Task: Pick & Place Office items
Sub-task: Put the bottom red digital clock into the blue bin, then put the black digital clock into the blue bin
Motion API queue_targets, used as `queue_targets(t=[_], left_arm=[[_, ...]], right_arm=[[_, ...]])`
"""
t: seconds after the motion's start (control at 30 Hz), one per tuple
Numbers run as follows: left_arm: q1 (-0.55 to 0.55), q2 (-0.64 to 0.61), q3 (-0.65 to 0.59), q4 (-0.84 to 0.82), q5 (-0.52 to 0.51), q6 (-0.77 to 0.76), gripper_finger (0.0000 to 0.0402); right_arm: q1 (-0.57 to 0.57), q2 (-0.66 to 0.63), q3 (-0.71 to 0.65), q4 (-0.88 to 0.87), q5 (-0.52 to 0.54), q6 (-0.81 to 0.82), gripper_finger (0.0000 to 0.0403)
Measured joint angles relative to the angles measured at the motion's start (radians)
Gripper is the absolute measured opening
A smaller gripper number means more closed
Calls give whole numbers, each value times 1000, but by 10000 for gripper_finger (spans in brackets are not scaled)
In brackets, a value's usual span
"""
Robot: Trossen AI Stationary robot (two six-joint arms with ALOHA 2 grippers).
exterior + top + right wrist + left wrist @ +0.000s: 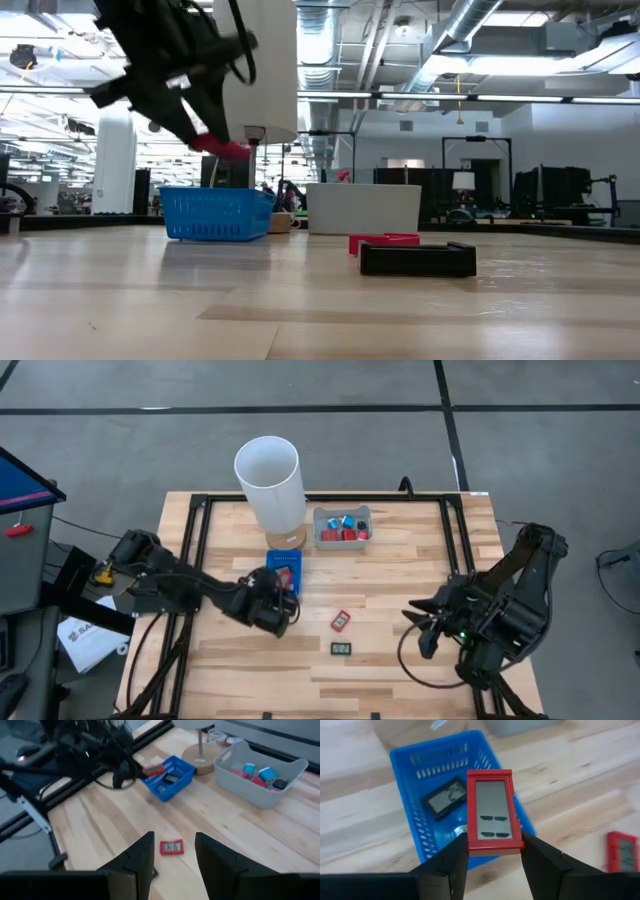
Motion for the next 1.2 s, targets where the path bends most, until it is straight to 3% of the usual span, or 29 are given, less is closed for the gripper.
queue_targets(t=[0.17,0.47,0.7,0.87,1.0,1.2], left_arm=[[61,2,-55,20,71,14,155],[77,-55,-232,145,60,3,172],[53,-224,-348,363,0,296,229],[32,-378,-399,477,-11,529,241],[-18,-500,-428,688,72,849,234],[-83,-621,-440,799,98,1073,225]], right_arm=[[-47,0,0,21,10,0,136],[-120,0,0,81,12,0,136],[-162,0,0,117,12,-11,136],[-172,0,0,166,2,-82,136],[-180,3,0,201,-84,-164,136],[-237,4,-41,262,-221,-236,136]])
